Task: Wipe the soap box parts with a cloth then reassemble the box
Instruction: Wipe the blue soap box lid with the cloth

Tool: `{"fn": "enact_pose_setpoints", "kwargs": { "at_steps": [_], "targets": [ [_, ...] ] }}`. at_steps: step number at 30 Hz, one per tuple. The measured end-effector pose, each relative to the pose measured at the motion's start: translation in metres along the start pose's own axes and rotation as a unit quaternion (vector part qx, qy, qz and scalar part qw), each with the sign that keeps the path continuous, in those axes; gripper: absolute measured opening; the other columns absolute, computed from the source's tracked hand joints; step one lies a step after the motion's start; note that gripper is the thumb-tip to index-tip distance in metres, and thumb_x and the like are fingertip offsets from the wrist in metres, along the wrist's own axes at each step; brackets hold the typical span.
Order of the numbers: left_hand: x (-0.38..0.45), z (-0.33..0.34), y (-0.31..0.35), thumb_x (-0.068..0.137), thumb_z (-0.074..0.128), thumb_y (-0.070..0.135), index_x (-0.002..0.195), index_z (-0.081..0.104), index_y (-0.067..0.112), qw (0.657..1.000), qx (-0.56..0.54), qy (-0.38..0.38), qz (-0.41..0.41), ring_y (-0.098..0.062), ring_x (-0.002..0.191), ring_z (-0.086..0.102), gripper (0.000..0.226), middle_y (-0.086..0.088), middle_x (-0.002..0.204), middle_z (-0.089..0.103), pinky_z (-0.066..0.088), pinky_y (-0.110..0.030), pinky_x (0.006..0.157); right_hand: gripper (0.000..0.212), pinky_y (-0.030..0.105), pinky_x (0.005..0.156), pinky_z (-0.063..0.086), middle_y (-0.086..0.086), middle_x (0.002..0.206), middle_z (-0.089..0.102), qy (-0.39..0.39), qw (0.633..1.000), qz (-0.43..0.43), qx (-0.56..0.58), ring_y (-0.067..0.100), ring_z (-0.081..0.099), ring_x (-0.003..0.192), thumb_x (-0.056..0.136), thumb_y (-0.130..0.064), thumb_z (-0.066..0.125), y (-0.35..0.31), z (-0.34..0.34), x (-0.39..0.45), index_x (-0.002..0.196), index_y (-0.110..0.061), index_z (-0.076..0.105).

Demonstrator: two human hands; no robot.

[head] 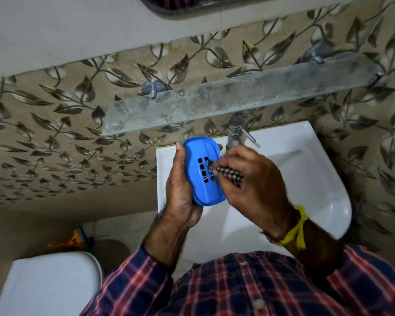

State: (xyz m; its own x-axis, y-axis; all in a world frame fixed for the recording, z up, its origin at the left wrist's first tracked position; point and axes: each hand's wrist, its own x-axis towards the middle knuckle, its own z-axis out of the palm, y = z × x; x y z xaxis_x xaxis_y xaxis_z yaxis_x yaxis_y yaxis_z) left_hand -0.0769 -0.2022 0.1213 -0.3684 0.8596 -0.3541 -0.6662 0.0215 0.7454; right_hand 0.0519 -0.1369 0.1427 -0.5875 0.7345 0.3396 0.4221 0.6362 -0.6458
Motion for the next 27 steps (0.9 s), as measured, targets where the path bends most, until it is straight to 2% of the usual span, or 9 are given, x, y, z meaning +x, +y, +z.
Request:
{"fn": "enact_pose_setpoints", "kwargs": {
  "at_steps": [4,9,13,16,18,21,24,25,27],
  "targets": [
    [0.002,-0.001,0.0,0.094,0.04,0.066,0.128,0.067,0.011,1.0,0.017,0.008,0.019,-0.029,0.108,0.068,0.07,-0.016,0.118,0.071,0.054,-0.046,0.096,0.014,0.031,0.079,0.057,-0.008,0.103,0.071,0.018,0.999,0.036,-0.001,0.016,0.069,0.095,0.084,-0.025,0.074,0.006,0.0,-0.002,0.098,-0.023,0.077],
    [0.006,-0.005,0.01,0.085,0.04,0.076,0.134,0.061,0.008,0.999,0.028,-0.016,0.023,-0.032,0.099,0.07,0.086,-0.021,0.125,0.068,0.058,-0.046,0.086,0.016,0.031,0.071,0.057,-0.01,0.104,0.068,-0.041,0.997,-0.071,-0.017,0.014,0.068,0.093,0.082,-0.029,0.073,0.005,0.0,-0.015,0.098,-0.027,0.075],
    [0.007,0.0,0.009,0.081,0.041,0.078,0.131,0.063,0.01,0.999,0.035,-0.006,0.024,-0.032,0.097,0.07,0.088,-0.021,0.121,0.07,0.057,-0.047,0.084,0.014,0.033,0.07,0.058,-0.011,0.1,0.068,-0.015,1.0,-0.006,-0.022,0.016,0.067,0.087,0.082,-0.028,0.076,0.008,-0.003,-0.01,0.096,-0.027,0.076],
    [0.008,0.0,0.007,0.082,0.043,0.077,0.123,0.07,0.014,0.999,0.032,0.011,0.029,-0.032,0.092,0.07,0.08,-0.022,0.117,0.071,0.058,-0.046,0.08,0.013,0.024,0.07,0.052,-0.011,0.101,0.07,-0.076,0.995,-0.04,-0.058,0.015,0.067,0.087,0.081,-0.029,0.076,0.007,-0.004,-0.011,0.094,-0.029,0.075],
    [0.008,0.002,0.005,0.084,0.041,0.073,0.13,0.064,0.011,0.999,0.033,0.032,0.028,-0.033,0.099,0.069,0.081,-0.025,0.123,0.068,0.06,-0.044,0.079,0.011,0.022,0.073,0.049,-0.014,0.099,0.07,-0.125,0.991,-0.038,-0.041,0.012,0.068,0.092,0.081,-0.032,0.075,0.01,-0.01,-0.011,0.092,-0.031,0.074],
    [0.009,0.007,-0.001,0.081,0.043,0.071,0.139,0.055,0.006,0.998,0.026,0.044,0.023,-0.034,0.104,0.068,0.088,-0.026,0.131,0.063,0.061,-0.041,0.075,0.009,0.035,0.084,0.056,-0.014,0.096,0.072,-0.184,0.982,0.001,0.036,0.008,0.068,0.097,0.081,-0.032,0.077,0.015,-0.014,-0.007,0.09,-0.029,0.076],
    [0.008,0.009,-0.005,0.08,0.048,0.072,0.136,0.058,0.006,0.998,0.028,0.052,0.011,-0.033,0.089,0.071,0.088,-0.025,0.114,0.071,0.06,-0.042,0.073,0.009,0.036,0.089,0.055,-0.01,0.093,0.073,-0.209,0.96,0.013,0.185,0.008,0.069,0.093,0.081,-0.023,0.081,0.009,-0.01,-0.009,0.088,-0.023,0.078],
    [0.008,0.01,-0.006,0.081,0.049,0.072,0.134,0.059,0.007,0.998,0.029,0.055,0.011,-0.036,0.093,0.07,0.085,-0.026,0.114,0.071,0.06,-0.046,0.077,0.008,0.036,0.087,0.055,-0.011,0.093,0.072,-0.209,0.959,0.001,0.193,0.008,0.068,0.094,0.081,-0.024,0.08,0.008,-0.009,-0.011,0.089,-0.024,0.077],
    [0.009,0.009,-0.007,0.081,0.048,0.071,0.13,0.064,0.008,0.997,0.028,0.071,0.013,-0.041,0.103,0.067,0.081,-0.026,0.117,0.07,0.057,-0.051,0.085,0.007,0.036,0.083,0.054,-0.016,0.096,0.069,-0.204,0.973,-0.035,0.104,0.006,0.065,0.094,0.083,-0.032,0.075,0.009,-0.009,-0.015,0.09,-0.03,0.074]
  ]
}}
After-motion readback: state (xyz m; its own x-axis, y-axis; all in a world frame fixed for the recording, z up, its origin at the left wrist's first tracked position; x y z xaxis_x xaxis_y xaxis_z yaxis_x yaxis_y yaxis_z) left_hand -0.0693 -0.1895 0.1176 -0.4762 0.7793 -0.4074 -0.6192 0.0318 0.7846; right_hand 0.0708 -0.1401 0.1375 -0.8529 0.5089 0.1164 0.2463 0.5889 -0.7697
